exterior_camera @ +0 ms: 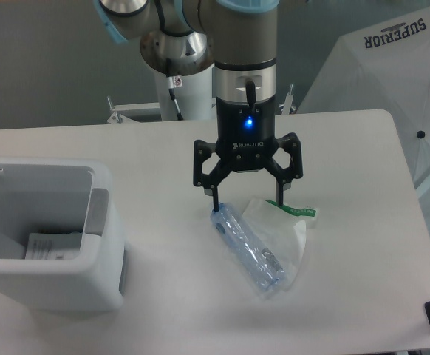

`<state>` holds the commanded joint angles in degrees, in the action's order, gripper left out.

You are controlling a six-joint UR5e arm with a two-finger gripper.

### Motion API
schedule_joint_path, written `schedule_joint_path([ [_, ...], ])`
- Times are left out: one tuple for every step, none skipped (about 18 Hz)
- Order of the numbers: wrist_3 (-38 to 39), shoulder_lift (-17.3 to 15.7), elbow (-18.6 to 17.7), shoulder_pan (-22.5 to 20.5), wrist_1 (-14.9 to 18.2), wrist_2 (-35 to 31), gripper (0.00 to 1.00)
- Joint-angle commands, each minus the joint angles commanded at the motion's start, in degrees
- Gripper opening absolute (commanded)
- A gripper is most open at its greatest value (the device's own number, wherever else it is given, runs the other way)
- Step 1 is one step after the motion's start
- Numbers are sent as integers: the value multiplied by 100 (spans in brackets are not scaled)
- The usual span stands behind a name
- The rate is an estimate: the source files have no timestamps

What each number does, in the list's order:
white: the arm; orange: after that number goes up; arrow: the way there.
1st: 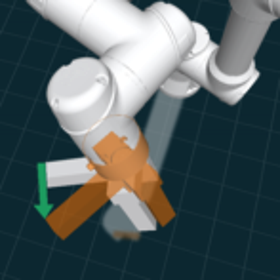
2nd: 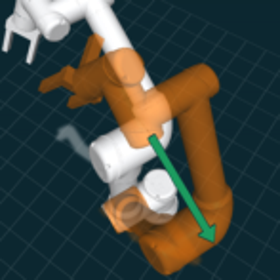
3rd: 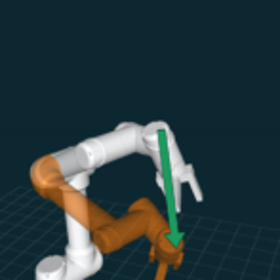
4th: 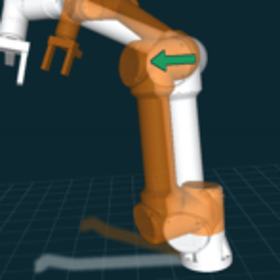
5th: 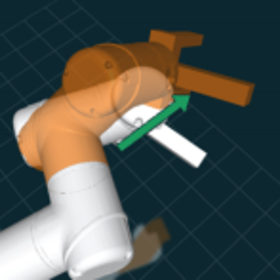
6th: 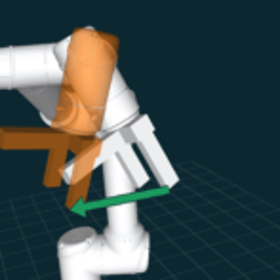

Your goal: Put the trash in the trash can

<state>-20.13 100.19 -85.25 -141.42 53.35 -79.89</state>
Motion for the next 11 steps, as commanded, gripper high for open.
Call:
schedule_joint_path([
  [0, -9, -78, 0, 0, -96, 100],
  [-44, -17, -192, 9, -35, -366, 100],
  [-201, -17, -263, 18, -44, -569, 100],
  [-324, 9, -281, 96, -61, -624, 100],
  [-334, 35, -299, 132, -53, -676, 100],
  [-334, 53, -299, 141, -44, -686, 100],
  [-343, 114, -308, 141, -53, -686, 100],
  [-334, 175, -316, 158, -62, -686, 100],
  [-299, 245, -308, 158, -53, -668, 100],
  [-316, 298, -343, 158, -62, -659, 100],
  [-308, 412, -404, 167, -79, -651, 100],
])
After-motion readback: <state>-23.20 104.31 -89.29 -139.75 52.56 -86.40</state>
